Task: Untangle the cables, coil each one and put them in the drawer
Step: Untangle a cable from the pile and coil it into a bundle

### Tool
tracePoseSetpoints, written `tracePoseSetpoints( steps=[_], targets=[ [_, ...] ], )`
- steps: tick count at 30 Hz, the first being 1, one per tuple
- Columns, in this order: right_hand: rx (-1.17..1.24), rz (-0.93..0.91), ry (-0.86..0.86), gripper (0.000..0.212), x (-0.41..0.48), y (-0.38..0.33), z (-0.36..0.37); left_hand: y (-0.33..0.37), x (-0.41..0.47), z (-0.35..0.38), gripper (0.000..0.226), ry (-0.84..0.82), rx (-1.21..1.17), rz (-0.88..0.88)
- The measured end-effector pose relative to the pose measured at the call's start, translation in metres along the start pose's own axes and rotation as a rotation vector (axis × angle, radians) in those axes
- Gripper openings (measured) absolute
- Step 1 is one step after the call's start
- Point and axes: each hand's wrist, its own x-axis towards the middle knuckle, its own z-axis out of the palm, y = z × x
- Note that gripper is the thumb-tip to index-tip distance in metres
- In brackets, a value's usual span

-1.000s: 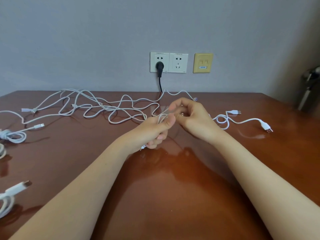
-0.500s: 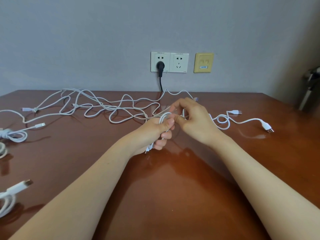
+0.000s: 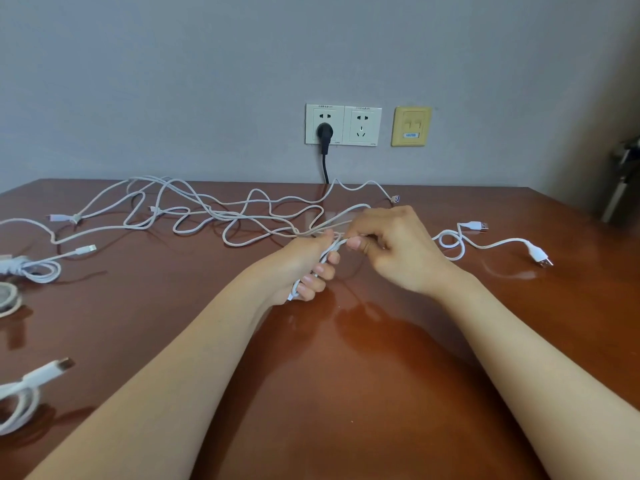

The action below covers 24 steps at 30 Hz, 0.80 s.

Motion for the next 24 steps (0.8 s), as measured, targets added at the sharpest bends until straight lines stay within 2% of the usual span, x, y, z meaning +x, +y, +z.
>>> tracePoseSetpoints(
  steps=[3,7,11,13,16,20,24],
  targets=[
    [0.019,-0.008,-0.024,0.013,-0.001,-0.004,0.0,-0.002,0.002,0.001,0.045,0.05,-0.021,0.001],
    [0.169,0.064,0.003,0.014,0.0,-0.015,-0.002,-0.002,0.001,0.004,0.041,0.067,0.036,0.016],
    [0.145,0.178,0.017,0.026,-0.001,-0.01,0.001,-0.001,0.0,0.009,0.065,-0.052,0.062,0.03],
    [0.13,0.239,0.007,0.022,-0.003,-0.008,0.001,-0.002,0.0,0.013,0.069,-0.096,0.103,0.062],
    [0.171,0.328,0.019,0.007,-0.002,-0.009,0.002,-0.005,-0.001,0.016,0.053,-0.093,0.195,0.201],
    [0.29,0.431,-0.018,0.019,-0.001,-0.004,0.001,-0.005,-0.003,0.017,0.041,-0.06,0.149,0.301],
    [0.42,0.453,-0.003,0.038,-0.002,-0.002,-0.002,0.0,-0.003,0.018,0.037,0.054,-0.023,0.376]
  ],
)
